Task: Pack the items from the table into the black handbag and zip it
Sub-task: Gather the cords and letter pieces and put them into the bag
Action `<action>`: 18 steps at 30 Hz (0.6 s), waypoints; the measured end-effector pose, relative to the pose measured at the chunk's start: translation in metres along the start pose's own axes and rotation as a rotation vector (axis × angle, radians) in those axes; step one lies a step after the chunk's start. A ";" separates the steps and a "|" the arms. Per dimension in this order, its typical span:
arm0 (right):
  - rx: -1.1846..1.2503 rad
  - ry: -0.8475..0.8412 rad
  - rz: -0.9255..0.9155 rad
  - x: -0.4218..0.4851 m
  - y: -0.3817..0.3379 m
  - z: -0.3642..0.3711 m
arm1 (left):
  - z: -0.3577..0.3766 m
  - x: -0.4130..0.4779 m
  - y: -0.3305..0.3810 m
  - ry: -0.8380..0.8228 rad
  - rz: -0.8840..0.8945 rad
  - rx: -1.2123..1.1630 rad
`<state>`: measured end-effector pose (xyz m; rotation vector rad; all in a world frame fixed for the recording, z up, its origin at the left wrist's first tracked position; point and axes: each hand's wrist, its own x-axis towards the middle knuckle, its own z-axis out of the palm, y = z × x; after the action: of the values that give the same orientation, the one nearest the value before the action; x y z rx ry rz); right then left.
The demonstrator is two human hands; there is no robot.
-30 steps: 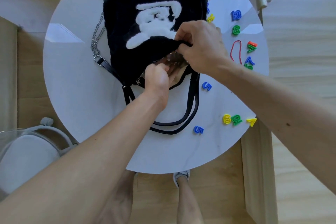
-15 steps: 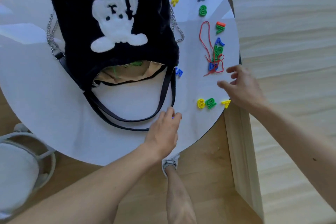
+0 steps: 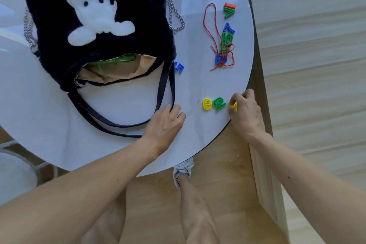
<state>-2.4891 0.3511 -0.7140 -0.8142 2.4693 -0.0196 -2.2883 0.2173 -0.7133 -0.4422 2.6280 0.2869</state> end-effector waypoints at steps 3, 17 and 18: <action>0.053 0.006 -0.005 0.005 0.005 -0.005 | -0.006 0.010 0.002 0.053 0.071 0.066; -0.027 0.051 -0.380 0.002 -0.027 0.007 | -0.077 0.130 -0.031 0.169 -0.088 0.203; -0.037 0.054 -0.384 0.002 -0.026 0.008 | -0.077 0.131 -0.031 0.152 -0.078 0.223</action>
<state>-2.4719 0.3296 -0.7168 -1.3065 2.3306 -0.1357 -2.4185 0.1338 -0.7115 -0.5055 2.7412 -0.0683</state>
